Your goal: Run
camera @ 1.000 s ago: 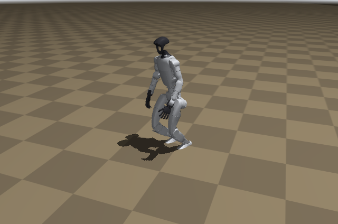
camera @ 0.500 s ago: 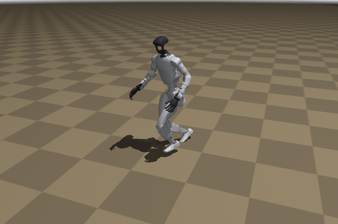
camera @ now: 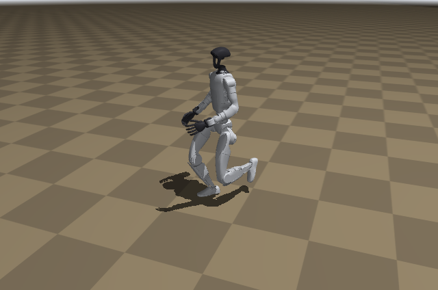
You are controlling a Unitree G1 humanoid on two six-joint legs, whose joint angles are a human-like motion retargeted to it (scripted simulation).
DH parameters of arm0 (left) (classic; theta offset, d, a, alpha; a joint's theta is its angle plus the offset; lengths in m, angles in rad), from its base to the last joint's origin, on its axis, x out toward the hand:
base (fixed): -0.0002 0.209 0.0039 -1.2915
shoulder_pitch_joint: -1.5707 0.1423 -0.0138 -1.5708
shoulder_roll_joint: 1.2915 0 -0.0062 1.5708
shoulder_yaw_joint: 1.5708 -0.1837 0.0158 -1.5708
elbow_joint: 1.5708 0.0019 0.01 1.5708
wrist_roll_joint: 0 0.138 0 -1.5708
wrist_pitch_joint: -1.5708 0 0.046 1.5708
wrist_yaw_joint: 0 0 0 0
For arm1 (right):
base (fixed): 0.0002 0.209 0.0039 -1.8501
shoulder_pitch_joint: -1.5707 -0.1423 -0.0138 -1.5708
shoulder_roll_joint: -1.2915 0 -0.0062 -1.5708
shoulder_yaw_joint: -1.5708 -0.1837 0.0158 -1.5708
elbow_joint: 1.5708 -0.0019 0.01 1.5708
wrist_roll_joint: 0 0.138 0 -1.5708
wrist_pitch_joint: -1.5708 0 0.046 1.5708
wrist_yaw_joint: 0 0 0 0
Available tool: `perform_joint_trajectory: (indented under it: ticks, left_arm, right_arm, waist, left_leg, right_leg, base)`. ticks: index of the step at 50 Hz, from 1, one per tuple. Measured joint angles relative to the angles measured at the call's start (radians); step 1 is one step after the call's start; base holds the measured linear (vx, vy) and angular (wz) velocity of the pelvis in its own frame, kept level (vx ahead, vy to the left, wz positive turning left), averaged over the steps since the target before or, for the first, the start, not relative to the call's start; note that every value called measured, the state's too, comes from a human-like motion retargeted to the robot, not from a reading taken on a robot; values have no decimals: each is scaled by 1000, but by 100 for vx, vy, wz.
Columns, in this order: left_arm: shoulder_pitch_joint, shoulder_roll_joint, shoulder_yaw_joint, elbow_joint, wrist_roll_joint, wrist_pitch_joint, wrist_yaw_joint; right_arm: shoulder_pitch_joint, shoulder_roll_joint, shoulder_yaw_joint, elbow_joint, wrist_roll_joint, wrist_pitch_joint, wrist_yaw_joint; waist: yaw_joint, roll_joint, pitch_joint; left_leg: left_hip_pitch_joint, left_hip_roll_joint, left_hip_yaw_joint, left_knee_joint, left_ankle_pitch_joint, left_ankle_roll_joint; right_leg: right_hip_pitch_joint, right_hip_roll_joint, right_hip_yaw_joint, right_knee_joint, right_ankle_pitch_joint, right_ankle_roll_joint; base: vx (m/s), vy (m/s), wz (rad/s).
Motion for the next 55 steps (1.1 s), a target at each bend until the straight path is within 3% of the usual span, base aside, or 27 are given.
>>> perform_joint_trajectory:
  ticks: [3,5,7,10,12,13,15,18,20,22,27,32,42,55]
  left_arm:
    - [40,-22,23,120,9,44,-4]
    - [105,-15,41,137,-18,42,-24]
    - [189,2,65,106,-67,32,-47]
    - [287,19,115,56,-138,27,-76]
    - [311,37,143,25,-177,29,-77]
    - [311,49,152,9,-189,30,-70]
    - [302,74,155,-18,-186,22,-51]
    - [219,122,142,-33,-138,19,-4]
    - [91,142,111,12,-100,23,33]
    - [-2,132,64,43,-97,20,44]
    - [-89,76,-47,116,-115,14,8]
    - [-78,4,-126,335,-95,40,-79]
    - [-44,-120,-137,863,36,111,-188]
    - [-70,-86,-147,859,37,80,-143]
  right_arm:
    - [-182,-23,1,24,-40,-6,-87]
    - [-230,-26,5,-12,-30,-24,-91]
    - [-216,-19,11,-66,4,-36,-58]
    - [-181,-8,38,-106,22,-42,5]
    - [-172,-11,54,-113,6,-32,39]
    - [-171,-10,60,-112,-4,-26,50]
    - [-158,-1,76,-96,-27,-17,53]
    - [-161,34,102,5,-78,16,39]
    - [-210,81,115,137,-118,32,22]
    - [-228,106,125,225,-126,39,13]
    - [-214,97,118,292,-88,45,14]
    - [-200,68,102,322,-92,50,33]
    - [-268,86,141,447,-237,60,100]
    - [-267,139,210,540,-328,61,143]
  waist:
    - [46,-40,40]
    - [91,-72,33]
    - [132,-106,20]
    - [154,-155,-5]
    - [125,-190,-22]
    - [109,-201,-26]
    - [74,-205,-30]
    - [18,-204,3]
    - [10,-192,47]
    - [1,-173,67]
    - [-27,-127,78]
    - [-17,-104,72]
    - [8,-108,105]
    - [33,-117,124]
  left_leg:
    - [-309,-6,-48,115,-75,79]
    - [-460,-29,-21,3,-63,89]
    - [-496,-80,41,-240,-19,42]
    - [-462,-212,114,-704,159,-103]
    - [-434,-329,131,-941,286,-163]
    - [-425,-370,130,-994,317,-164]
    - [-441,-400,126,-928,274,-113]
    - [-453,-400,127,-716,65,9]
    - [-436,-368,128,-615,-51,60]
    - [-391,-360,118,-598,-106,67]
    - [-225,-377,84,-748,-92,17]
    - [-39,-402,33,-942,-82,-7]
    - [231,-394,-2,-1075,-198,-2]
    - [314,-379,-15,-1092,-228,-35]
  right_leg:
    - [146,-4,61,109,-206,-59]
    - [292,-43,81,76,-221,-39]
    - [433,-62,127,24,-104,41]
    - [573,-147,148,9,110,154]
    - [575,-244,134,105,175,182]
    - [565,-285,129,175,175,179]
    - [533,-340,122,344,120,147]
    - [420,-385,136,572,18,92]
    - [302,-376,149,637,-15,61]
    - [203,-370,138,597,-33,46]
    - [138,-331,112,249,2,104]
    - [263,-254,151,-72,54,162]
    - [551,-215,119,-234,-98,116]
    - [663,-210,80,-280,-172,110]
  base:
    - [157,8,13]
    - [155,11,0]
    - [152,16,-9]
    - [139,14,11]
    - [124,10,40]
    - [117,7,25]
    - [112,6,1]
    - [99,5,-25]
    - [84,6,-48]
    - [75,5,-22]
    - [64,2,29]
    - [51,-1,27]
    - [34,-6,4]
    - [10,-6,10]
